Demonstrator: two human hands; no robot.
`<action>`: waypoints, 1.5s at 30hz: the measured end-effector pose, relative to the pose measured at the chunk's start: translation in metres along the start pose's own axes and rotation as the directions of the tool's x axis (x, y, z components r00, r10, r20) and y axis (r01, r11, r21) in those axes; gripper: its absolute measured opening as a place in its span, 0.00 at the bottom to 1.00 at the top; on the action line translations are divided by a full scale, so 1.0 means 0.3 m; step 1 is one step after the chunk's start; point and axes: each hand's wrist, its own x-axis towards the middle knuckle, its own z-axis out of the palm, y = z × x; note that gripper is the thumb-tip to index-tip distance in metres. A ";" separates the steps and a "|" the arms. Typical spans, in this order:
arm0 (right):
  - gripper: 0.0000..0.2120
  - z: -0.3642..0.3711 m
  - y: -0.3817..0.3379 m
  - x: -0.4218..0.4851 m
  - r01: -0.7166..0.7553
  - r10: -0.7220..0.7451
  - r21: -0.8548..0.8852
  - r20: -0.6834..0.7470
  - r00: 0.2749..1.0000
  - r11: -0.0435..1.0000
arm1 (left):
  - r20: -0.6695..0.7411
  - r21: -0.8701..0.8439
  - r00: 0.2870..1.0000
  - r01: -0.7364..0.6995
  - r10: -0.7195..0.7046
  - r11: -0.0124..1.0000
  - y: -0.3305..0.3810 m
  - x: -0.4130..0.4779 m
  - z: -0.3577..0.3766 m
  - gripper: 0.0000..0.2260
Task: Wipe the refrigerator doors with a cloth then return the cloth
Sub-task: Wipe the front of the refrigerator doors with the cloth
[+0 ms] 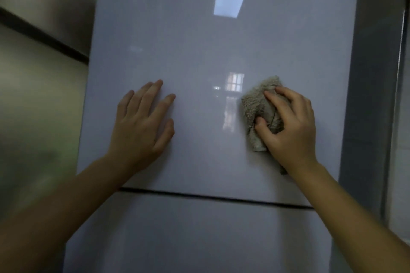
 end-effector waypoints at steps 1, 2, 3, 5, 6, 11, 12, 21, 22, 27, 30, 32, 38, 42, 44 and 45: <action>0.24 0.015 0.001 0.098 -0.004 0.004 0.011 -0.004 1.000 1.000 | 0.005 0.001 1.000 0.008 -0.008 1.000 -0.017 0.078 -0.011 0.24; 0.24 0.029 0.000 0.192 -0.004 0.004 0.022 -0.002 1.000 1.000 | 0.010 0.004 1.000 0.013 -0.013 1.000 -0.034 0.151 -0.023 0.25; 0.24 0.042 -0.002 0.286 0.000 -0.001 0.030 0.005 1.000 1.000 | 0.015 0.011 1.000 0.016 -0.016 1.000 -0.053 0.223 -0.035 0.25; 0.24 0.070 -0.004 0.467 0.019 -0.020 0.039 0.027 0.999 0.999 | 0.023 0.028 1.000 0.015 -0.016 1.000 -0.100 0.357 -0.063 0.25; 0.24 0.083 -0.005 0.552 0.030 -0.031 0.039 0.037 0.999 0.999 | 0.029 0.034 0.999 0.016 -0.017 0.999 -0.125 0.422 -0.078 0.25; 0.24 0.159 -0.008 0.976 0.089 -0.092 0.053 0.056 0.994 0.995 | 0.090 0.035 0.992 0.086 -0.089 0.996 -0.251 0.736 -0.126 0.25; 0.23 0.174 -0.008 1.064 0.102 -0.105 0.061 0.062 0.993 0.993 | 0.098 0.040 0.991 0.086 -0.090 0.995 -0.270 0.800 -0.133 0.25; 0.21 0.260 -0.021 1.543 0.180 -0.185 0.122 0.037 0.982 0.976 | 0.088 0.041 0.987 0.135 -0.138 0.990 -0.361 1.159 -0.228 0.25; 0.22 0.268 -0.032 1.555 0.188 -0.194 0.121 0.041 0.980 0.975 | 0.094 0.046 0.987 0.127 -0.131 0.991 -0.376 1.160 -0.240 0.25; 0.29 0.297 -0.104 1.510 0.304 -0.319 0.109 0.162 0.934 0.946 | 0.134 0.051 0.980 0.142 -0.148 0.989 -0.451 1.079 -0.269 0.24; 0.27 0.317 -0.136 1.496 0.402 -0.416 0.107 0.203 0.886 0.909 | 0.196 0.043 0.972 0.124 -0.130 0.991 -0.493 1.003 -0.262 0.24; 0.26 0.331 -0.155 1.524 0.419 -0.433 0.111 0.186 0.882 0.901 | 0.205 0.030 0.974 0.092 -0.097 0.995 -0.512 0.965 -0.254 0.24; 0.28 0.394 -0.240 1.685 0.410 -0.420 0.092 0.219 0.880 0.907 | 0.120 -0.037 0.987 0.114 -0.109 0.993 -0.499 0.864 -0.221 0.24; 0.28 0.462 -0.325 1.787 0.425 -0.442 0.120 0.229 0.868 0.897 | 0.070 -0.096 0.987 0.154 -0.147 0.983 -0.435 0.772 -0.195 0.23; 0.28 0.495 -0.369 1.784 0.410 -0.430 0.132 0.228 0.874 0.903 | 0.072 -0.113 0.989 0.140 -0.132 0.984 -0.409 0.718 -0.184 0.23; 0.29 0.502 -0.390 1.766 0.406 -0.427 0.134 0.234 0.874 0.904 | 0.075 -0.121 0.989 0.139 -0.130 0.983 -0.401 0.696 -0.180 0.23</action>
